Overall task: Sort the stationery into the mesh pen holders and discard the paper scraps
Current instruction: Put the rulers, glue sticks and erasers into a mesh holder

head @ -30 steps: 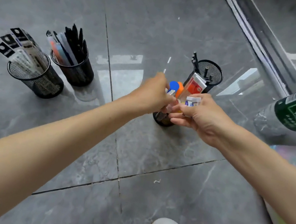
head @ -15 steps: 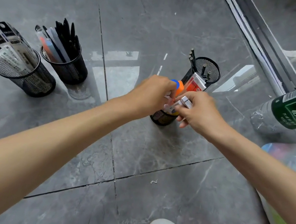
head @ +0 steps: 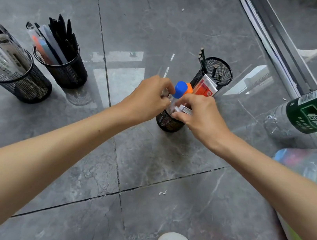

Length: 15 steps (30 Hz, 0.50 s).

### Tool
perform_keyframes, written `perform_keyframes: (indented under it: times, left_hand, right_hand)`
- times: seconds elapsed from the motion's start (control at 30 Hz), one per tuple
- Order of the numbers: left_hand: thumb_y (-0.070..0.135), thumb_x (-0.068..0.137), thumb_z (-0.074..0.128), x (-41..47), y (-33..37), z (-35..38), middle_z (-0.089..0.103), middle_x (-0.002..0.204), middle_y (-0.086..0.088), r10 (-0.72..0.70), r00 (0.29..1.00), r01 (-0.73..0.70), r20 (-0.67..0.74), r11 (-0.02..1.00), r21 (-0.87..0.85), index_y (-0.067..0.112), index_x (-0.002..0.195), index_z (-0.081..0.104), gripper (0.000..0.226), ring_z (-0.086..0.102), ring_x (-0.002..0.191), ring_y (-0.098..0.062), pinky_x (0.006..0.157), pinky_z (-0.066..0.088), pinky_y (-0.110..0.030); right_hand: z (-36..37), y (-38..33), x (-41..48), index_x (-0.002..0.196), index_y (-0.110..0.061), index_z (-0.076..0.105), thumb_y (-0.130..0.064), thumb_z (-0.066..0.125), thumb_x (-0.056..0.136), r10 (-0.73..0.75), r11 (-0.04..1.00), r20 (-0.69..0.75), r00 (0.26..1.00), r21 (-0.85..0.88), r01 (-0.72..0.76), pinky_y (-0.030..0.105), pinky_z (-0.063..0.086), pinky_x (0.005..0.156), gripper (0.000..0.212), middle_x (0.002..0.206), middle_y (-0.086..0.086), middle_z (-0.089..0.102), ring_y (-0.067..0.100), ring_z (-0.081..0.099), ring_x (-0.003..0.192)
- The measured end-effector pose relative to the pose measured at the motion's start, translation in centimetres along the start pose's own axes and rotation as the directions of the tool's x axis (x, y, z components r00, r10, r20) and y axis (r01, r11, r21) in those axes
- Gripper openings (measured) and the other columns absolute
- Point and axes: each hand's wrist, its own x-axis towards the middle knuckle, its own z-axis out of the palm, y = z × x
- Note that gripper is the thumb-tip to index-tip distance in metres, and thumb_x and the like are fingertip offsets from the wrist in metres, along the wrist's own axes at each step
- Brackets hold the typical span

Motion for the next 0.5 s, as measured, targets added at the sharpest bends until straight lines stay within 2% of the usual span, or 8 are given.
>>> perform_keyframes:
  times: [0.07, 0.17, 0.23, 0.3, 0.4, 0.5]
  left_hand:
    - [0.007, 0.087, 0.048, -0.2, 0.1, -0.1, 0.055, 0.094, -0.001, -0.027, 1.0, 0.027, 0.012, 0.997, -0.069, 0.014, 0.112, 0.056, 0.028, 0.047, 0.081, -0.015, 0.069, 0.038, -0.027]
    - [0.013, 0.086, 0.05, -0.5, 0.0, -0.2, 0.059, 0.092, -0.005, -0.071, 0.997, 0.075, 0.029, 0.979, -0.191, 0.014, 0.112, 0.046, 0.026, 0.051, 0.076, -0.014, 0.07, 0.044, -0.03]
    - [0.016, 0.084, 0.058, -0.7, -0.2, -0.3, 0.062, 0.097, -0.006, -0.071, 0.996, 0.079, 0.047, 0.974, -0.211, 0.013, 0.109, 0.043, 0.028, 0.057, 0.084, -0.019, 0.077, 0.048, -0.034]
    - [0.017, 0.084, 0.062, -0.8, -0.5, -0.2, 0.062, 0.101, -0.005, -0.04, 0.999, 0.046, 0.036, 0.981, -0.189, 0.014, 0.103, 0.046, 0.025, 0.06, 0.09, -0.021, 0.078, 0.05, -0.033]
    - [0.016, 0.086, 0.062, -0.8, -0.8, 0.0, 0.059, 0.101, 0.0, 0.022, 1.0, -0.024, -0.019, 0.995, -0.094, 0.013, 0.1, 0.06, 0.015, 0.058, 0.091, -0.016, 0.073, 0.041, -0.022]
    - [0.016, 0.088, 0.061, -0.7, -1.0, 0.1, 0.05, 0.1, -0.001, 0.056, 0.997, -0.059, -0.045, 0.997, -0.054, 0.016, 0.103, 0.067, 0.017, 0.051, 0.088, -0.013, 0.074, 0.036, -0.017]
  right_hand:
    - [0.1, -0.1, -0.1, 0.104, -0.013, 0.063, -0.02, 0.075, 0.077, 0.0, 1.0, -0.047, 0.999, 0.03, 0.002, 0.037, 0.048, 0.075, 0.031, 0.088, 0.007, 0.066, 0.023, 0.06, 0.082]
    - [0.0, 0.0, -0.2, 0.094, -0.015, 0.05, -0.014, 0.072, 0.078, 0.031, 0.997, -0.117, 0.993, 0.072, -0.023, 0.034, 0.048, 0.067, 0.027, 0.083, 0.004, 0.063, 0.023, 0.059, 0.077]
    - [-0.1, 0.1, -0.2, 0.085, -0.013, 0.054, -0.009, 0.069, 0.077, 0.014, 0.999, -0.116, 0.993, 0.041, -0.009, 0.025, 0.045, 0.065, 0.018, 0.083, 0.002, 0.066, 0.02, 0.06, 0.077]
    - [-0.2, -0.1, -0.1, 0.085, -0.011, 0.064, -0.007, 0.07, 0.076, -0.018, 1.0, -0.116, 0.993, -0.015, 0.016, 0.021, 0.043, 0.068, 0.011, 0.089, 0.003, 0.062, 0.018, 0.058, 0.079]
    - [-0.3, -0.4, -0.2, 0.097, -0.008, 0.071, -0.008, 0.065, 0.082, -0.056, 0.997, -0.129, 0.99, -0.058, 0.049, 0.025, 0.043, 0.076, 0.017, 0.094, 0.002, 0.05, 0.016, 0.052, 0.079]
    - [-0.2, -0.4, -0.3, 0.099, -0.006, 0.072, -0.003, 0.061, 0.084, -0.114, 0.99, -0.115, 0.987, -0.094, 0.103, 0.035, 0.048, 0.078, 0.019, 0.097, 0.007, 0.057, 0.024, 0.058, 0.082]
